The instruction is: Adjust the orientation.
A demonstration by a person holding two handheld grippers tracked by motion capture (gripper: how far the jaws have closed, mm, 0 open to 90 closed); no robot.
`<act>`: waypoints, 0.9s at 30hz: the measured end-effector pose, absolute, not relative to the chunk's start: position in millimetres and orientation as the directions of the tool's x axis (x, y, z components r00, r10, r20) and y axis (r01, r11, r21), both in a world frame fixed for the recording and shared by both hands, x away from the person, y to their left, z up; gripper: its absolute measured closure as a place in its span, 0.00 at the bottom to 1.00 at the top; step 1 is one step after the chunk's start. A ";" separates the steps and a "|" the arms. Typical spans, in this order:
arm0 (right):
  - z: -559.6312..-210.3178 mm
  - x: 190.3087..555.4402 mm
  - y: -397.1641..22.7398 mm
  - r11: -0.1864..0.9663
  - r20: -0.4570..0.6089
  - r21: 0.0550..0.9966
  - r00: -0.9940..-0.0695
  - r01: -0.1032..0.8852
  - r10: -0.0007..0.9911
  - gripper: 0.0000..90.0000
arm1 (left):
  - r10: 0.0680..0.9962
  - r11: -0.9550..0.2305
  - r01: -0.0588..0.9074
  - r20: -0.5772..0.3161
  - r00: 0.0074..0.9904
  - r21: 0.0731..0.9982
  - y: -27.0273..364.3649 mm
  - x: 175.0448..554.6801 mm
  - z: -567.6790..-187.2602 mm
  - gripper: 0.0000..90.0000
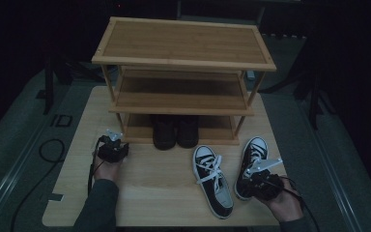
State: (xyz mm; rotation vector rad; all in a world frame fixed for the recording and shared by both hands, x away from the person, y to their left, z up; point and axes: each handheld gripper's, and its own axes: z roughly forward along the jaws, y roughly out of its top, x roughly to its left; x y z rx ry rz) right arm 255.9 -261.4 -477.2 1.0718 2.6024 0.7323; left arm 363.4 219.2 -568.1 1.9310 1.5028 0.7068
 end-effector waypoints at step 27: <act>-484.3 283.0 -280.6 0.390 0.040 0.577 -0.501 0.718 0.864 0.65 | 0.974 -0.186 0.659 0.047 0.223 0.729 219.8 363.3 -568.7 0.70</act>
